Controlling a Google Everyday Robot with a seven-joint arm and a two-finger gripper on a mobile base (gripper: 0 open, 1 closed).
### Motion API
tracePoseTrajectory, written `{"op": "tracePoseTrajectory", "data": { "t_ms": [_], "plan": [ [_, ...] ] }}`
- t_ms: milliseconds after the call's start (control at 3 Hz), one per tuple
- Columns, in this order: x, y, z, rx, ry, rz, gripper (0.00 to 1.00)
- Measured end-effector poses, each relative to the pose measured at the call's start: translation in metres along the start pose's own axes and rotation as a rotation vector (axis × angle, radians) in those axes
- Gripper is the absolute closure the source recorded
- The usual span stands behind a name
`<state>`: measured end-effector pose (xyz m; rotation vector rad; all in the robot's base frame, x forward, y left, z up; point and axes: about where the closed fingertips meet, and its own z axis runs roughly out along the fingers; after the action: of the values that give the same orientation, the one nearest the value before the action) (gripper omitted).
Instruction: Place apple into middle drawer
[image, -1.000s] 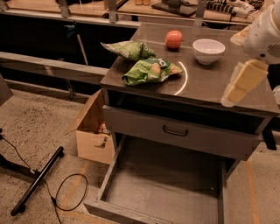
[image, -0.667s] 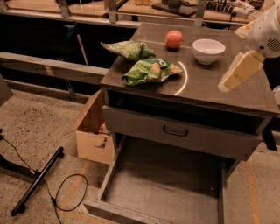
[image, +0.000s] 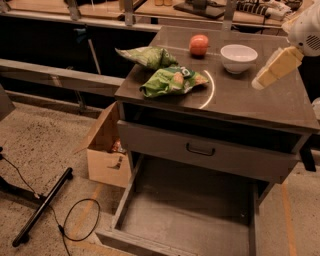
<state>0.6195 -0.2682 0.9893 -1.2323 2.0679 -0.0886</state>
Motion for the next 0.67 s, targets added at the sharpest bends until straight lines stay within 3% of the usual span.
{"op": "tracePoseTrajectory", "data": {
  "t_ms": [333, 667],
  "plan": [
    [-0.009, -0.019, 0.02, 0.04, -0.027, 0.024, 0.0],
    [-0.023, -0.053, 0.048, 0.102, -0.045, 0.076, 0.0]
  ]
}}
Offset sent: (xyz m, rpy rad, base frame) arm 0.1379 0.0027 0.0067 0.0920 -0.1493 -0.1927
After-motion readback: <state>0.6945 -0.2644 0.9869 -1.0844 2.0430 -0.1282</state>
